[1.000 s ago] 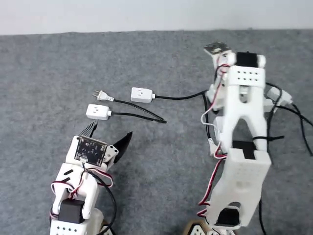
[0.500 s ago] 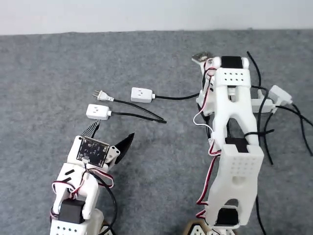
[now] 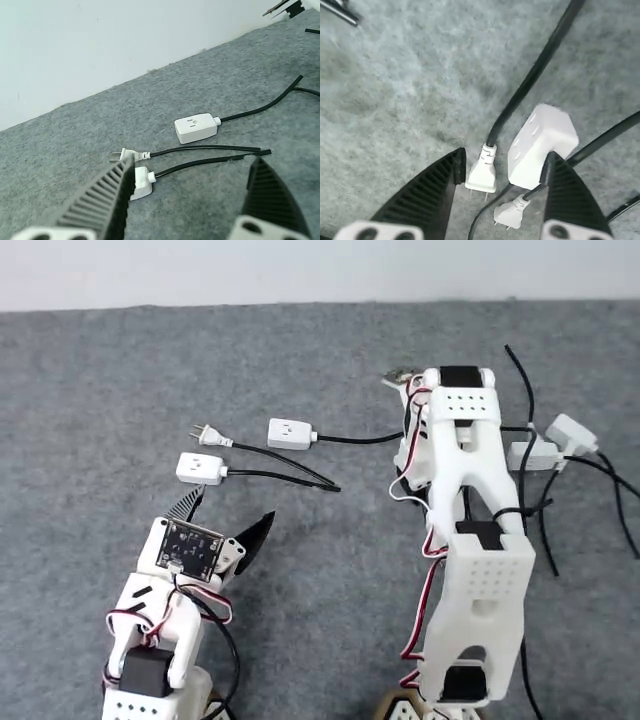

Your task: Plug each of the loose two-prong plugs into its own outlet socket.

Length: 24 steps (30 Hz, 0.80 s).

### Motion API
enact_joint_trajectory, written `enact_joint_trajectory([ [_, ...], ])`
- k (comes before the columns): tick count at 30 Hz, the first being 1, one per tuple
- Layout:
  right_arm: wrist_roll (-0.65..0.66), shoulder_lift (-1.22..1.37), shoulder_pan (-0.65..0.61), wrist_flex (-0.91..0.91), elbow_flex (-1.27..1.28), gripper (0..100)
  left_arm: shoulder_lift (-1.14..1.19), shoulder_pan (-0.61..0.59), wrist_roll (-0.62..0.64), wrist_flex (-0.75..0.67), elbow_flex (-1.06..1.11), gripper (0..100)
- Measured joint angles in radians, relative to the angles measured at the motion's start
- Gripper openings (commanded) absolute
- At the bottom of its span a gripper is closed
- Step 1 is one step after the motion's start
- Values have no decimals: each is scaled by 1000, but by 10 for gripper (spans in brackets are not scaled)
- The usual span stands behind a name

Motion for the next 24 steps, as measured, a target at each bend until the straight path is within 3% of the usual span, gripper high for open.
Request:
enact_joint_trajectory([
  [10,2,11,107,-83,71,241,0,0,0,0,0,349],
  [22,6,14,107,-97,135,238,0,0,0,0,0,349],
  [24,6,14,107,-114,158,185,0,0,0,0,0,349],
])
